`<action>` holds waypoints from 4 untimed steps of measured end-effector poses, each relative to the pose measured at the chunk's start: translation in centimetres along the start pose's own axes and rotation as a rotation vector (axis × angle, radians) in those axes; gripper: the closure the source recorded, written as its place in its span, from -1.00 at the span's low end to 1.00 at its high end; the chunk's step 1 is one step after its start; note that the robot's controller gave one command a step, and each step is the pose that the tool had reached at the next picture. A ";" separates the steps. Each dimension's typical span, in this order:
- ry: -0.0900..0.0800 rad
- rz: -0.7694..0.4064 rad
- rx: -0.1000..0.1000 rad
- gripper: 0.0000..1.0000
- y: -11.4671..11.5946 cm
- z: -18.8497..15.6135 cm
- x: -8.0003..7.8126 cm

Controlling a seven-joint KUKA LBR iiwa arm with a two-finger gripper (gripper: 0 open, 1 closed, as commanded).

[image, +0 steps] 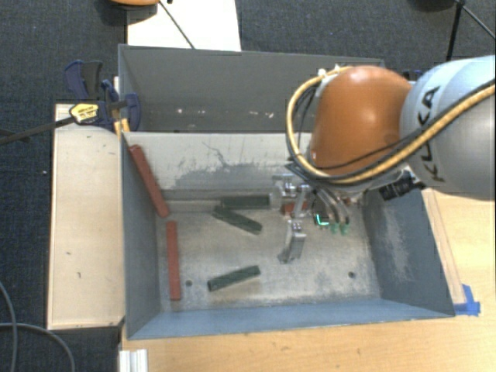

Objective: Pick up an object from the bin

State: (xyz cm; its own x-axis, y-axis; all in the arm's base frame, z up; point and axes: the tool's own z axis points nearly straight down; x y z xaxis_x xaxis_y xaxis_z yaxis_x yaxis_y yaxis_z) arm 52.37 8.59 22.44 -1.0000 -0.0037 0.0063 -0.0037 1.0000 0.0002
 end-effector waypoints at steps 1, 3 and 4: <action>-0.008 0.002 -0.001 -1.00 0.0 -0.4 -0.2; -0.012 -0.058 -0.001 -1.00 1.9 9.7 2.3; -0.004 -0.006 -0.001 -1.00 0.2 12.8 1.0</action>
Offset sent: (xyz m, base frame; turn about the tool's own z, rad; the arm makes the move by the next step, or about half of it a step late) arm -0.0279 0.0400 -0.1544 -0.0915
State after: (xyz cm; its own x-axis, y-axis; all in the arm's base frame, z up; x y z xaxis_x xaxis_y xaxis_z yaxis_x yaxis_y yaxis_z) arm 51.33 8.80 9.66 -1.0000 -0.0093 0.0025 -0.0093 1.0000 0.0010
